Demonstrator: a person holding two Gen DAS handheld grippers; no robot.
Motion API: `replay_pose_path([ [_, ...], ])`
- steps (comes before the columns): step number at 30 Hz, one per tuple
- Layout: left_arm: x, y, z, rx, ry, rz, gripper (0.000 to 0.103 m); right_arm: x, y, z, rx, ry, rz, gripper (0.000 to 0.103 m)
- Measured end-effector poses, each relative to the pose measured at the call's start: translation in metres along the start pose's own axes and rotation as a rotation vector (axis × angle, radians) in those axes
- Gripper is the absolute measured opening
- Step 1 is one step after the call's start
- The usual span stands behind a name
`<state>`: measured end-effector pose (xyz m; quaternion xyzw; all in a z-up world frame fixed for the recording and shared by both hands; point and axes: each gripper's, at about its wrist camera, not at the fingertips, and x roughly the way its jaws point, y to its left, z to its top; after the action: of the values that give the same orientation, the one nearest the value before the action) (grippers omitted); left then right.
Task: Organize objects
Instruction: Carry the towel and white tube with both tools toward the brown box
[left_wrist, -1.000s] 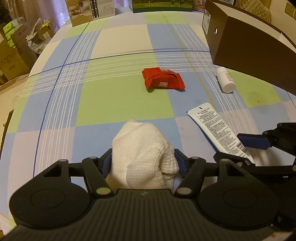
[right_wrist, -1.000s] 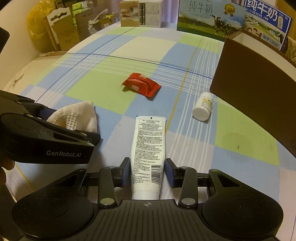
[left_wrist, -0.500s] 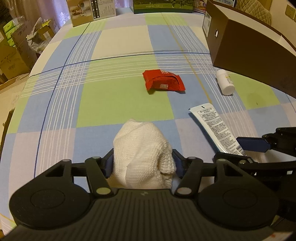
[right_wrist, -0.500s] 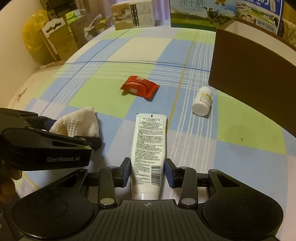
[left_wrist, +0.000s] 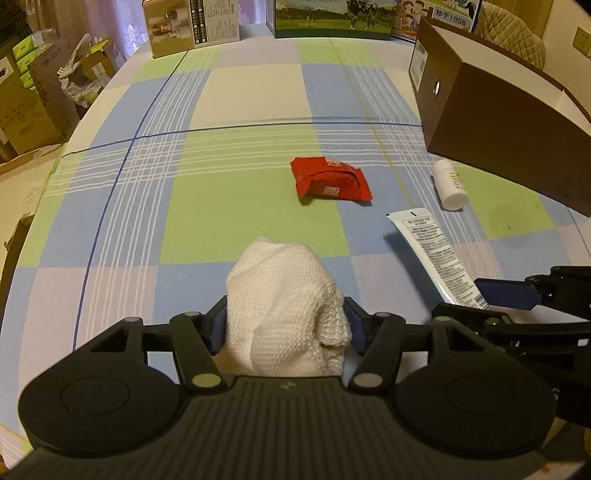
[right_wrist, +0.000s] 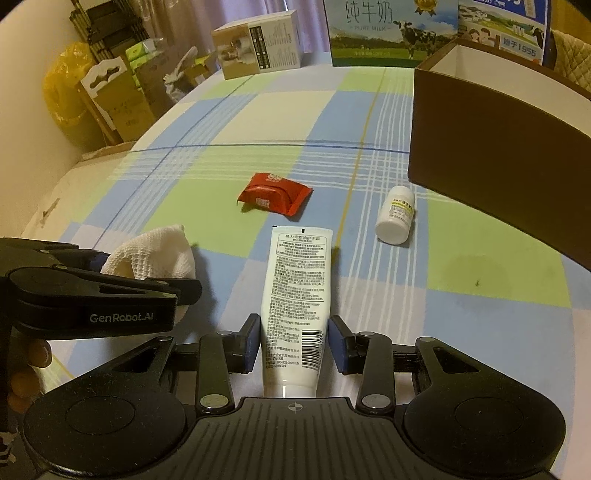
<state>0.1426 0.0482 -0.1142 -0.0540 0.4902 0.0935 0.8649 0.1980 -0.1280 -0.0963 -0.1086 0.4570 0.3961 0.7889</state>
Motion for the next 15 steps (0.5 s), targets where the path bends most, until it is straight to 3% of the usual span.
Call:
replay_pose_path([
  [15, -0.020, -0.011, 0.009, 0.004, -0.032, -0.030, 0.058, -0.025, -0.012, 0.008, 0.061, -0.054, 0.038, 0.036],
])
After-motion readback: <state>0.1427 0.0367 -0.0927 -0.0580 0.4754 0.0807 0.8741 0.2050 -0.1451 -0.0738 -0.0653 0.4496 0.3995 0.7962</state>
